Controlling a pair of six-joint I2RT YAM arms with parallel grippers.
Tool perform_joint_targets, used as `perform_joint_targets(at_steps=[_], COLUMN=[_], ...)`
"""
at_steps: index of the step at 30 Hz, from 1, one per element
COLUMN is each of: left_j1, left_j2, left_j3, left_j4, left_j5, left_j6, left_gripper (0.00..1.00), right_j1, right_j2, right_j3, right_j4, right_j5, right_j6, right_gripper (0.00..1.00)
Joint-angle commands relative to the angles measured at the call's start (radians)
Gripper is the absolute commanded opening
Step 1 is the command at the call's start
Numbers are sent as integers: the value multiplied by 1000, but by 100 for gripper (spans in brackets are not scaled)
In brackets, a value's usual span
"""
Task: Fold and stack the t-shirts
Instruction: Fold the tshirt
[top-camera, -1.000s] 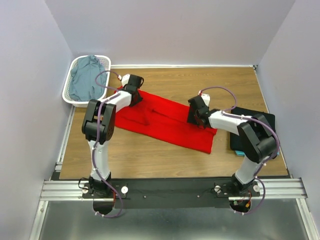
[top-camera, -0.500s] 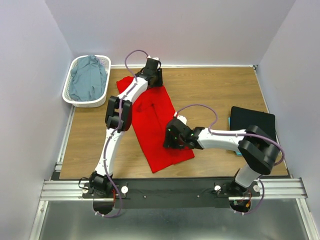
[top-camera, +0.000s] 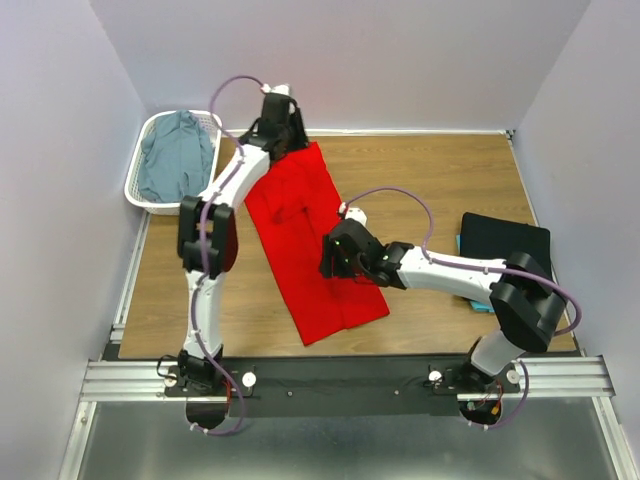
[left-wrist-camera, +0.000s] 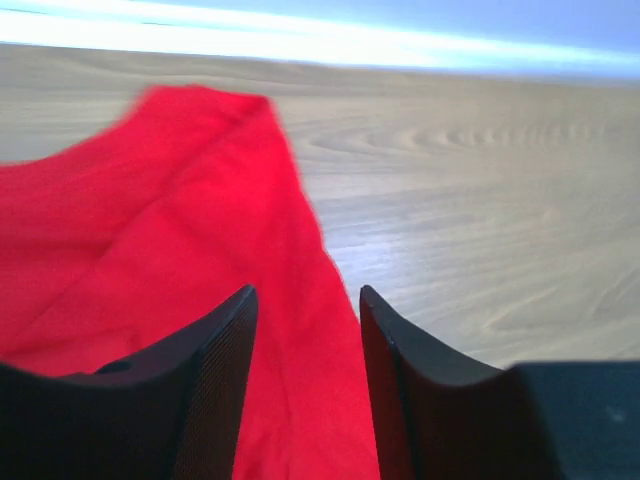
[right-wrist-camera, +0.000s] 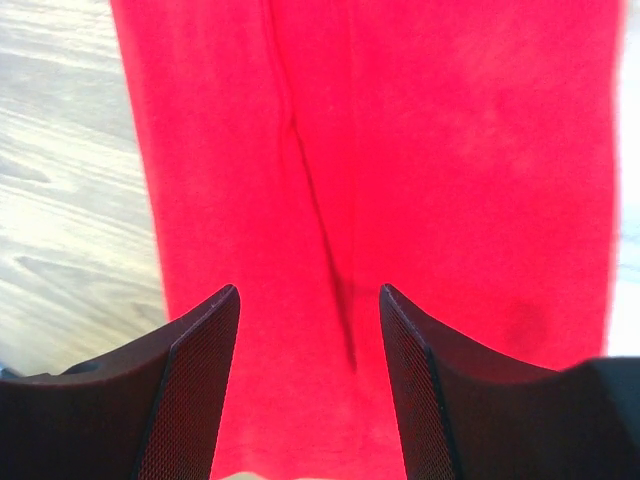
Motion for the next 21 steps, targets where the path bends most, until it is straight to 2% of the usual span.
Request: perform_joint_targets(at_steps=[1,4,9,15,21], left_j1=[14,16,33,40,36], left_j2=[-212,-281,-257,-148,-54], left_j3=[-187,-379,-494,-459,-378], left_j4=[0,23,6,-40,-61], left_j5=[-273,-351,-402,-459,-406], left_j6=[-136,-177,-190,-165,-103], left_gripper=[42,39,33,33,31], right_j1=[-7,-6,-1,33,63], right_j2=[1,16,73,137,156], right_j3=[6,0,3,6,-37], right_j4=[-55,-60,-58,-40,-38], right_j5=[57,30,-1,10,19], right_j6=[-157,-232,-295,-292,-189], right_gripper=[65,65,65,65,65])
